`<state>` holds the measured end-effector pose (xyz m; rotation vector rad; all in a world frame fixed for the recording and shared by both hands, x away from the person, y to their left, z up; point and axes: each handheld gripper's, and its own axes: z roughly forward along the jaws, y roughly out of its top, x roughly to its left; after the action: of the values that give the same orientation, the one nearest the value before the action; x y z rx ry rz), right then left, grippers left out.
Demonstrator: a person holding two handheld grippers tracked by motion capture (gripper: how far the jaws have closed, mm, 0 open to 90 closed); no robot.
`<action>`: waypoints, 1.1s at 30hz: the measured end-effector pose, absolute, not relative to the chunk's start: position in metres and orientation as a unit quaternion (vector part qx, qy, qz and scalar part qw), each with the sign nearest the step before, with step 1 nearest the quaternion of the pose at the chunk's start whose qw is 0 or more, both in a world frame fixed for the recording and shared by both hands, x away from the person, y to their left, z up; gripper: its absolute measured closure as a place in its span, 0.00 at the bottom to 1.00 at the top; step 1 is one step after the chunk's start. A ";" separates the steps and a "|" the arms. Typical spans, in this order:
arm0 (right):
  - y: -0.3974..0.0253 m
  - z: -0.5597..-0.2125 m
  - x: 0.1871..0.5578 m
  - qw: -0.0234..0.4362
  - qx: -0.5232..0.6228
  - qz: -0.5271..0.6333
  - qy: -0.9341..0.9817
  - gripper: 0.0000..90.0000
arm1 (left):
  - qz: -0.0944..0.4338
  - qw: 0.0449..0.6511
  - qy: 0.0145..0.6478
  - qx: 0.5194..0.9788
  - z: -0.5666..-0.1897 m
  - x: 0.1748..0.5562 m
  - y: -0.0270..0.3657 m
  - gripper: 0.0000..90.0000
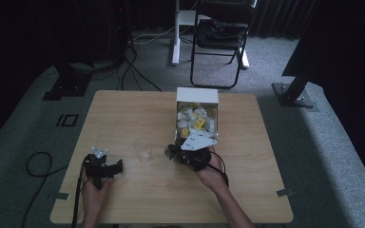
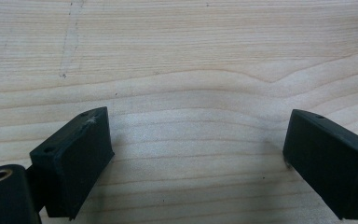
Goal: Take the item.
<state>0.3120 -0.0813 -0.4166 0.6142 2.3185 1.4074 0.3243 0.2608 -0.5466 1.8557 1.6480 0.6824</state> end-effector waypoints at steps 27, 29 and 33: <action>-0.052 -0.409 0.317 0.170 0.219 0.512 0.813 1.00 | 0.255 0.280 0.615 0.692 -0.547 0.324 0.261 0.09; -0.050 -0.408 0.318 0.172 0.220 0.513 0.812 1.00 | 0.255 0.280 0.615 0.692 -0.547 0.324 0.261 0.09; -0.046 -0.406 0.321 0.170 0.223 0.515 0.810 1.00 | 0.255 0.280 0.615 0.692 -0.547 0.324 0.261 0.09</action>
<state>0.3206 -0.0461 -0.4060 0.6322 2.3012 1.4625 0.3243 0.2608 -0.5466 1.8556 1.6480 0.6825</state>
